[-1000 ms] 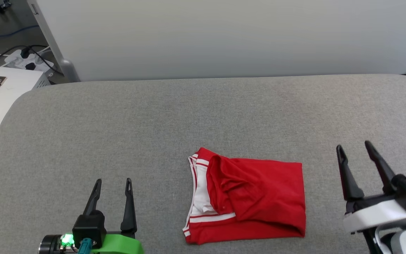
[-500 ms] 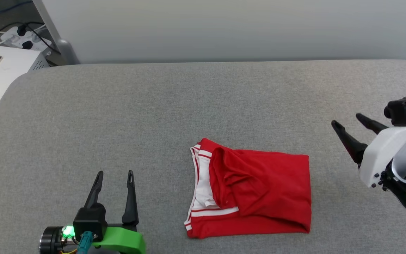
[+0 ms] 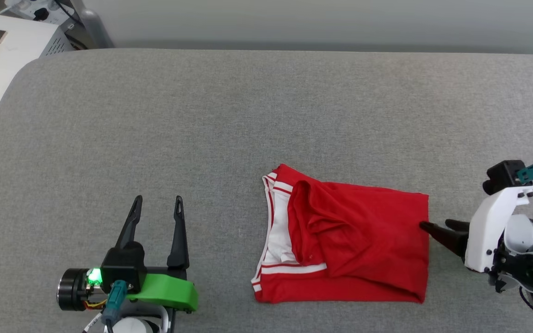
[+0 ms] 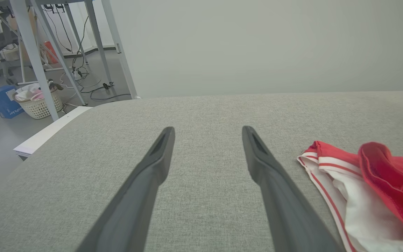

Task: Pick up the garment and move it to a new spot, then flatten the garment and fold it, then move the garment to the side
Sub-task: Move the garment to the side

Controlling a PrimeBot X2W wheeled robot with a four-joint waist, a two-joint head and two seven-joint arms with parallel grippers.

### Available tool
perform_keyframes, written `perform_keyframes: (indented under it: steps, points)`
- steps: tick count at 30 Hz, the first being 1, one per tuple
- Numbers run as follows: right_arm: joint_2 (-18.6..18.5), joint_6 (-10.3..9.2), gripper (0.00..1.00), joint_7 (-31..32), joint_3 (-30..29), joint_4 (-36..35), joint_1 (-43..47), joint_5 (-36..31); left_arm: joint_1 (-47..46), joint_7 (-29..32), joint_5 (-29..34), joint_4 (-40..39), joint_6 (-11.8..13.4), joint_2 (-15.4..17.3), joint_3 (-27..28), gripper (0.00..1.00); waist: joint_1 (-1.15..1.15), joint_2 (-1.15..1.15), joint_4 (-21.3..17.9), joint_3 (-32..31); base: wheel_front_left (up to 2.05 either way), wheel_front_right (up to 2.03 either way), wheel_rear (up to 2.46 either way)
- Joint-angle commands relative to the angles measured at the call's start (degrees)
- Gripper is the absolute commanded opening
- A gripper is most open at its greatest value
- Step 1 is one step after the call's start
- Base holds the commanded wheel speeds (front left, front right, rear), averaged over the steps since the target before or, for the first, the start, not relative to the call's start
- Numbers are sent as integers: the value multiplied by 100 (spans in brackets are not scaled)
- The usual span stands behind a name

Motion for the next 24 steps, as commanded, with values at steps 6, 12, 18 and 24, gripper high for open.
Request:
perform_keyframes:
  steps: [6, 12, 18, 24]
  points:
    - [234, -4, 100, -46, 363, 312, 115, 179, -191, -34, -46, 27, -26, -28, -20, 100, 0, 0, 257, 242, 0, 0, 0]
    - [400, -4, 100, -213, 762, 631, 166, 242, -250, -34, -63, 47, -12, -30, -59, 100, 0, 0, 345, 280, 0, 0, 0]
    - [338, -4, 0, -959, 952, 755, 44, 14, -281, -34, -82, 59, 6, -32, -83, 100, 0, 0, 381, 276, 0, 0, 0]
    - [134, -4, 0, -1832, 1175, 586, -376, -223, -200, -34, -70, 90, 21, -33, -65, 100, 0, 0, 295, 44, 0, 0, 0]
